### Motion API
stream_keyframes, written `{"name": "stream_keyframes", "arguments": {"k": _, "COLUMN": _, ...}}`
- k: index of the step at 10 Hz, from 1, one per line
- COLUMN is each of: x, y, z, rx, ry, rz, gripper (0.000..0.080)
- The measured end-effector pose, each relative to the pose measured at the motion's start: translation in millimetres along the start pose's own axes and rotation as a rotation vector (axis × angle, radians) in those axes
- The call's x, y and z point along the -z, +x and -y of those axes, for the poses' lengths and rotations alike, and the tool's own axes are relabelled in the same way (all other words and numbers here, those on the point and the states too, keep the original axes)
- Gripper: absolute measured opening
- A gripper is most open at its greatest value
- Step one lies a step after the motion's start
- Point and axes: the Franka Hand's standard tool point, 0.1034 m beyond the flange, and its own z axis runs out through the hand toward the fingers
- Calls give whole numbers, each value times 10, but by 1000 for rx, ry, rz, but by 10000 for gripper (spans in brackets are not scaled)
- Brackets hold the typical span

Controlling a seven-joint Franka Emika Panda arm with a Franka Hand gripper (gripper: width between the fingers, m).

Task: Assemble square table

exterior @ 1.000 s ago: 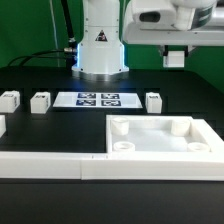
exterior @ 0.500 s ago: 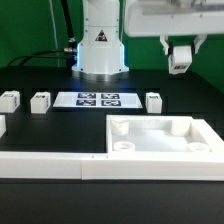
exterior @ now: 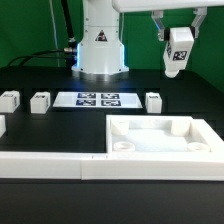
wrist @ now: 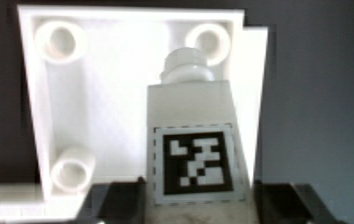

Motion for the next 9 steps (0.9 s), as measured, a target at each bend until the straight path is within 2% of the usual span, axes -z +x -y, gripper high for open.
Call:
{"name": "stream_keyframes", "arguments": {"k": 2, "x": -30, "y": 18, "z": 9, "rx": 5, "ry": 2, "rz": -116, "gripper": 293}}
{"name": "stream_keyframes", "arguments": {"k": 4, "x": -239, "y": 263, "z": 181, "rx": -10, "ry": 25, "rz": -322, "gripper": 293}}
{"name": "stream_keyframes", "arguments": {"k": 5, "x": -265, "y": 341, "z": 240, "rx": -8, "ry": 37, "rz": -395, "gripper": 293}}
{"name": "stream_keyframes", "arguments": {"k": 7, "x": -252, "y": 324, "z": 250, "rx": -6, "ry": 49, "rz": -505, "gripper": 293}}
{"name": "stream_keyframes", "arguments": {"k": 9, "x": -288, "y": 310, "z": 250, "rx": -3, "ry": 48, "rz": -517, "gripper": 293}}
